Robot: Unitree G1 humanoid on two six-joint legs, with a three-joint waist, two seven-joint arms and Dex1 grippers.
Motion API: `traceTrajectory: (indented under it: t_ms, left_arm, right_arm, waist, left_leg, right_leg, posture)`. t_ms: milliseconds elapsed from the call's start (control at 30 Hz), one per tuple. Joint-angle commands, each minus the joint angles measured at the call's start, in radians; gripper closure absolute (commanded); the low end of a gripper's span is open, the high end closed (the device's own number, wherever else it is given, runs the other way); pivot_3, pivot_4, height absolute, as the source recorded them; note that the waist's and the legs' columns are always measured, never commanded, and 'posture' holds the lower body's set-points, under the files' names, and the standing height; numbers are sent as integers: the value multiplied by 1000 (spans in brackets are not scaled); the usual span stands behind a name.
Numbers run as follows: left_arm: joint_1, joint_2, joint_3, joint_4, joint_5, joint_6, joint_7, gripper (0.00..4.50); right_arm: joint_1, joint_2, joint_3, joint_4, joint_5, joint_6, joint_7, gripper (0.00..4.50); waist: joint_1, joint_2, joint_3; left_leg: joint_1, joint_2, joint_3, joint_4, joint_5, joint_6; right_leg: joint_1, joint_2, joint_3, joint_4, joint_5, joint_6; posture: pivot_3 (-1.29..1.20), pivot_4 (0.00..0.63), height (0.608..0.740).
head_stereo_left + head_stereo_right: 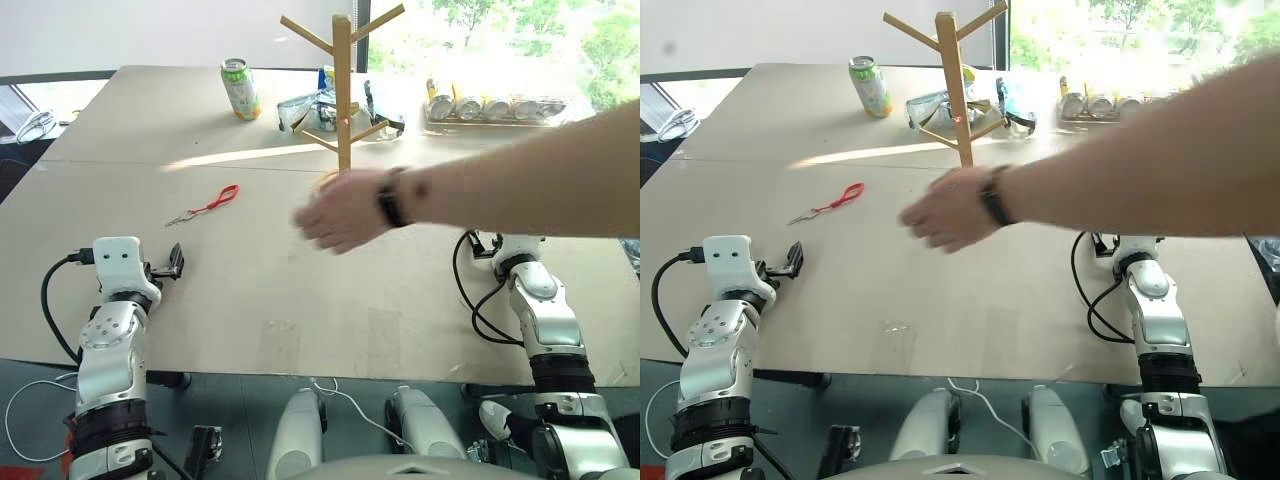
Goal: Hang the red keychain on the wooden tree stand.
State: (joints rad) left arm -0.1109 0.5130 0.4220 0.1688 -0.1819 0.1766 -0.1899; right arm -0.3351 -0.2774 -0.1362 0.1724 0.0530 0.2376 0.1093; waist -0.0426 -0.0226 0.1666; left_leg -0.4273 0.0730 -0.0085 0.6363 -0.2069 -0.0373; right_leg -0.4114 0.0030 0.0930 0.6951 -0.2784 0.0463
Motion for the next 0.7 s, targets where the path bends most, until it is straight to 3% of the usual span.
traceTrajectory:
  t_ms: [33, 167, 367, 533, 700]
  left_arm:
    - [9, 18, 21, -14, -26, 20, -29, 0]
    - [7, 70, 31, -65, -99, 67, -144, 0]
    - [-48, 228, 23, -22, -140, 125, -323, 0]
    - [-141, 323, -20, 91, -135, 123, -457, 0]
    - [-329, 401, -131, 336, -93, 76, -653, 0]
  right_arm:
    - [0, -13, -12, -32, -2, 2, 0, 49]
    - [-8, -17, 8, -57, 4, 15, 33, 49]
    - [-58, -49, 54, -106, 43, 77, 167, 49]
    - [-100, -63, 112, -186, 135, 161, 340, 49]
    - [-171, -92, 207, -308, 273, 303, 566, 49]
  waist:
    - [0, 0, 0]
    - [-1, 0, 0]
    - [-2, 0, 1]
    - [-1, 0, 2]
    - [1, 0, 3]
  left_leg:
    - [0, 0, 0, 0, 0, 0]
    - [0, 0, 0, 0, 0, 0]
    - [-1, 0, 0, 0, 0, 0]
    - [-2, 0, 0, 0, 0, 0]
    - [-3, 0, -1, 0, 0, 0]
  right_leg:
    - [0, 0, 0, 0, 0, 0]
    - [0, 0, 0, 0, 0, 0]
    - [-1, 1, 0, 0, 0, 0]
    - [-2, 1, 0, -1, 0, 0]
    - [-2, 1, -1, -1, 0, 0]
  posture:
    - [0, 150, 732]
    - [0, 150, 732]
    - [0, 150, 732]
    - [0, 150, 732]
    - [0, 150, 732]
